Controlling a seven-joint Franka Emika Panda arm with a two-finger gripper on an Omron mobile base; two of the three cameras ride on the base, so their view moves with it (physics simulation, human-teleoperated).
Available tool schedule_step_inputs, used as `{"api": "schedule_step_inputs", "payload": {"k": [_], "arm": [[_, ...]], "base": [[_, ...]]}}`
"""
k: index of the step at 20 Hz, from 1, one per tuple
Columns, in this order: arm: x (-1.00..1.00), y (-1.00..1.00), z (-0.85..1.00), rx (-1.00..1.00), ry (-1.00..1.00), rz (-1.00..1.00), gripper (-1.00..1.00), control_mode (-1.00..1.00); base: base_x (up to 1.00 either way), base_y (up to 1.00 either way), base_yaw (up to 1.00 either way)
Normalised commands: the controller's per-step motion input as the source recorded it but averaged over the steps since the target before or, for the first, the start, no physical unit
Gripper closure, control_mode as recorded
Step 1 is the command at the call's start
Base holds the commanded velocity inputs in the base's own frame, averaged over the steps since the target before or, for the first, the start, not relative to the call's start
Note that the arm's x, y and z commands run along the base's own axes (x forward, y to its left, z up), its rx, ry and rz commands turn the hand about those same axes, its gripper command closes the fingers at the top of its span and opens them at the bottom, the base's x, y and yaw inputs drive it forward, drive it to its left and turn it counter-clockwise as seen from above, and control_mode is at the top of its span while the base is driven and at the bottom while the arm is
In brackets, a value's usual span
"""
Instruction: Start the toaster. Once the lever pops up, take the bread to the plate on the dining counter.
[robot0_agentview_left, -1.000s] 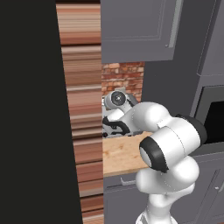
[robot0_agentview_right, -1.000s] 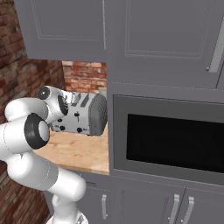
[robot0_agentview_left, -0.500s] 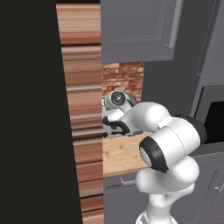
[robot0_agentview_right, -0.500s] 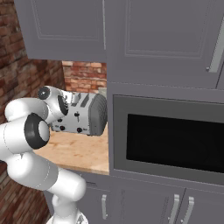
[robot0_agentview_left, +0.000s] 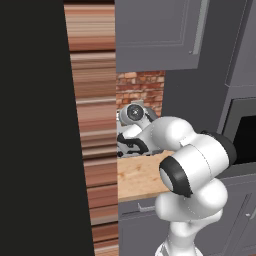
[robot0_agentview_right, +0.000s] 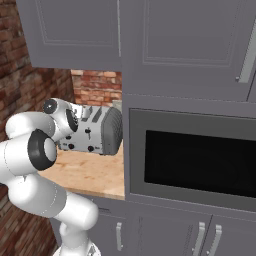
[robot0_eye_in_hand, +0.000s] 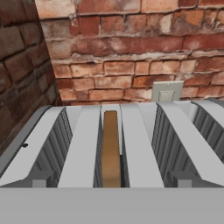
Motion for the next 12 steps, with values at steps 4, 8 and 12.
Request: {"api": "schedule_step_inputs", "payload": {"k": [4, 8, 12], "arm": [[0.00, 0.00, 0.00, 0.00, 0.00, 0.00, -1.00, -1.00], [0.00, 0.00, 0.00, 0.00, 0.00, 0.00, -1.00, -1.00], [0.00, 0.00, 0.00, 0.00, 0.00, 0.00, -1.00, -1.00]], "base": [[0.00, 0.00, 0.00], [0.00, 0.00, 0.00], [0.00, 0.00, 0.00]]}}
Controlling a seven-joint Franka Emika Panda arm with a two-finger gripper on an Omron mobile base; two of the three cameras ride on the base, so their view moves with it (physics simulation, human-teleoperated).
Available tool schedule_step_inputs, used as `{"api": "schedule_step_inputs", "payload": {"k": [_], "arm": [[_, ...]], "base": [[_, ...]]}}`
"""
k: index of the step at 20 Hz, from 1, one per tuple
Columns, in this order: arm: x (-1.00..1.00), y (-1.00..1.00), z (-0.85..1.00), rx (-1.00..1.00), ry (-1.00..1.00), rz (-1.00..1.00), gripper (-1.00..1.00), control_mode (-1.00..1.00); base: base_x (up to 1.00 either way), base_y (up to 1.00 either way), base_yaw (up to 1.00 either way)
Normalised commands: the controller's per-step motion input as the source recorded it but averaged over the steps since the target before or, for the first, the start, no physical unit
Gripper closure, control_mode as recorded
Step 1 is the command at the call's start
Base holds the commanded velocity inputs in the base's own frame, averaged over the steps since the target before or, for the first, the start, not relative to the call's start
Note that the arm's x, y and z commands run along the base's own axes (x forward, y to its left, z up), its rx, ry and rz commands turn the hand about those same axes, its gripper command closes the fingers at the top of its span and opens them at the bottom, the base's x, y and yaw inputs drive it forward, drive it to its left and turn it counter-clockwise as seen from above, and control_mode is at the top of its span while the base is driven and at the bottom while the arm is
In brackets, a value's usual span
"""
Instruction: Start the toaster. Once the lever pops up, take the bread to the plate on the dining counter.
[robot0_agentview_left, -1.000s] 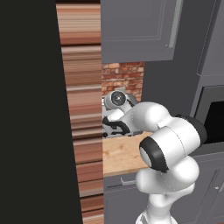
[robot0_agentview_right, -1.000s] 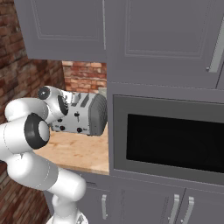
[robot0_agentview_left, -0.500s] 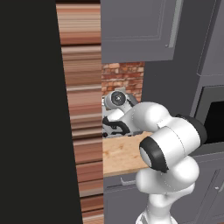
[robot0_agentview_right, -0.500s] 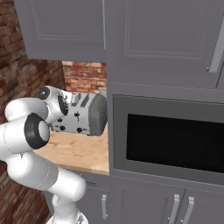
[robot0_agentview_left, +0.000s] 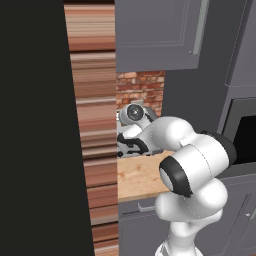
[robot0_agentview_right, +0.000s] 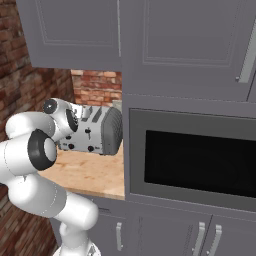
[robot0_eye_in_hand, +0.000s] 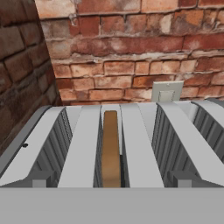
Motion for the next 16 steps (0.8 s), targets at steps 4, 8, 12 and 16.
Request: {"api": "schedule_step_inputs", "payload": {"k": [4, 8, 12, 16], "arm": [[0.00, 0.00, 0.00, 0.00, 0.00, 0.00, -1.00, -1.00], [0.00, 0.00, 0.00, 0.00, 0.00, 0.00, -1.00, -1.00], [0.00, 0.00, 0.00, 0.00, 0.00, 0.00, -1.00, -1.00], [0.00, 0.00, 0.00, 0.00, 0.00, 0.00, -1.00, -1.00]], "base": [[0.00, 0.00, 0.00], [0.00, 0.00, 0.00], [0.00, 0.00, 0.00], [0.00, 0.00, 0.00]]}}
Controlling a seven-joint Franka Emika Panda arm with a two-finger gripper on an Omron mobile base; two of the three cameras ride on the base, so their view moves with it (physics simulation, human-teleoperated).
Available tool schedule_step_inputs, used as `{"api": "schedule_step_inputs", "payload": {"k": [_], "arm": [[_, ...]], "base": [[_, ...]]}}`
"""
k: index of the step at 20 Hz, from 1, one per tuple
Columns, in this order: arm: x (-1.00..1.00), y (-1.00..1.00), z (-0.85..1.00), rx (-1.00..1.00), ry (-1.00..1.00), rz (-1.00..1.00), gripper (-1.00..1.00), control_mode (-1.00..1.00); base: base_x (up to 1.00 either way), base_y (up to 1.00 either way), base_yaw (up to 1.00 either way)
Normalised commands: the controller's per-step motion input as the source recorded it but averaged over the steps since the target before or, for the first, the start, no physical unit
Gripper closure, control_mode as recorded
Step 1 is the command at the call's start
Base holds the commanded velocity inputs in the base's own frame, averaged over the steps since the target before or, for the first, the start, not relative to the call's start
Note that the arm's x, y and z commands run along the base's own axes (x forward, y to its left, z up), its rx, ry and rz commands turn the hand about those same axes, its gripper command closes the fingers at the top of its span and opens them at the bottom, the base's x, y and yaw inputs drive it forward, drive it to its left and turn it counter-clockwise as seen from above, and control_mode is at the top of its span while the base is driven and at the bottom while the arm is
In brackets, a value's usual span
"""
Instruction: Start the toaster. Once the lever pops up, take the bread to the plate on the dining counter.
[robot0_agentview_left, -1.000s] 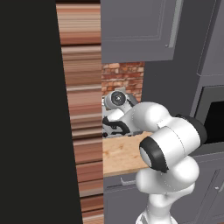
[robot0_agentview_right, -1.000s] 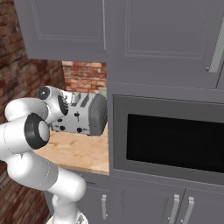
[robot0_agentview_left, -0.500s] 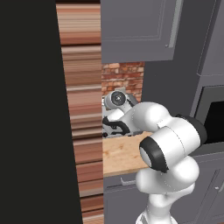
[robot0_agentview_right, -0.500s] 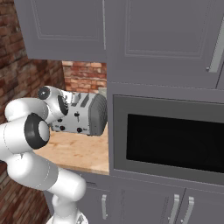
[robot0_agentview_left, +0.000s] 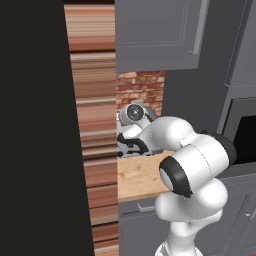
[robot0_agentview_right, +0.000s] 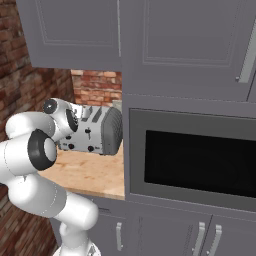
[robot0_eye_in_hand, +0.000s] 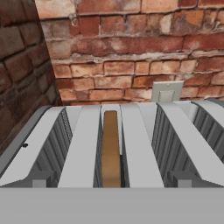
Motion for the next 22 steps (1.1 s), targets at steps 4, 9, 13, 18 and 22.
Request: {"api": "schedule_step_inputs", "payload": {"k": [4, 9, 13, 18, 22], "arm": [[0.00, 0.00, 0.00, 0.00, 0.00, 0.00, -1.00, -1.00], [0.00, 0.00, 0.00, 0.00, 0.00, 0.00, -1.00, -1.00], [0.00, 0.00, 0.00, 0.00, 0.00, 0.00, -1.00, -1.00], [0.00, 0.00, 0.00, 0.00, 0.00, 0.00, -1.00, -1.00], [0.00, 0.00, 0.00, 0.00, 0.00, 0.00, -1.00, -1.00]], "base": [[0.00, 0.00, 0.00], [0.00, 0.00, 0.00], [0.00, 0.00, 0.00], [0.00, 0.00, 0.00], [0.00, 0.00, 0.00]]}}
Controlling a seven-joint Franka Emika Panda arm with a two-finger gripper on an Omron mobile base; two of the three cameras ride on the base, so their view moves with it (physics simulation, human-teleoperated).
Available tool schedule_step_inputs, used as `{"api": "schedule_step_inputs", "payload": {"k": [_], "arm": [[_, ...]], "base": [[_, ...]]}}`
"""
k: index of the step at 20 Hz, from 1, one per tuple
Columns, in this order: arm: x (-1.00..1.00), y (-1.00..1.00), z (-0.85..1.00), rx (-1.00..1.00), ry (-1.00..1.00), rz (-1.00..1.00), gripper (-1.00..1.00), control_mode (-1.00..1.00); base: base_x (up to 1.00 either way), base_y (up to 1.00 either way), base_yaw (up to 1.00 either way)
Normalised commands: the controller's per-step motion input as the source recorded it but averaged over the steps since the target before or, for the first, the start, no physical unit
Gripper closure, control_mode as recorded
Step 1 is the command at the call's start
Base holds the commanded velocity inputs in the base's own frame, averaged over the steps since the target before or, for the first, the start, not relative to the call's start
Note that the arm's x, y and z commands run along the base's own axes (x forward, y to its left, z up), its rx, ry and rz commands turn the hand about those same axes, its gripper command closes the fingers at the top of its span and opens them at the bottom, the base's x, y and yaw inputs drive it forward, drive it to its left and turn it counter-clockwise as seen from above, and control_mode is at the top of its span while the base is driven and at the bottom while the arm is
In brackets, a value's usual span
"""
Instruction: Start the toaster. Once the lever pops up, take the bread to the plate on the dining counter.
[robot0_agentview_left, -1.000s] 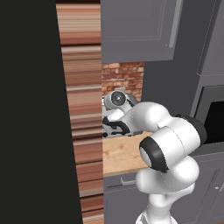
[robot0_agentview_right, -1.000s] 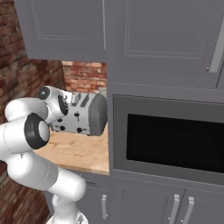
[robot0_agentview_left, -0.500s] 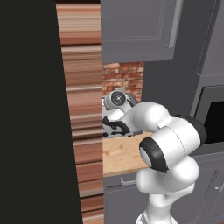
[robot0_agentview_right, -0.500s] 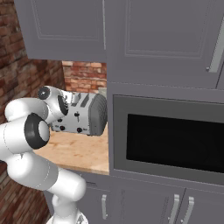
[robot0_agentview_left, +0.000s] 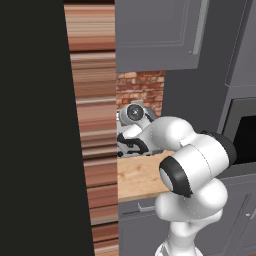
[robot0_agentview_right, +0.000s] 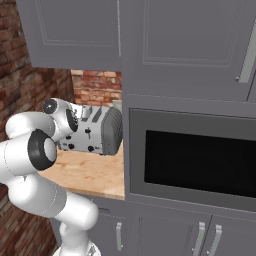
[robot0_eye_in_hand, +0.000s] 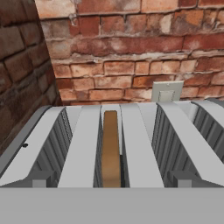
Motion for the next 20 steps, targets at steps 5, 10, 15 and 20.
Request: {"api": "schedule_step_inputs", "payload": {"k": [5, 10, 15, 20], "arm": [[0.00, 0.00, 0.00, 0.00, 0.00, 0.00, -1.00, -1.00], [0.00, 0.00, 0.00, 0.00, 0.00, 0.00, -1.00, -1.00], [0.00, 0.00, 0.00, 0.00, 0.00, 0.00, -1.00, -1.00], [0.00, 0.00, 0.00, 0.00, 0.00, 0.00, -1.00, -1.00]], "base": [[0.00, 0.00, 0.00], [0.00, 0.00, 0.00], [0.00, 0.00, 0.00], [0.00, 0.00, 0.00]]}}
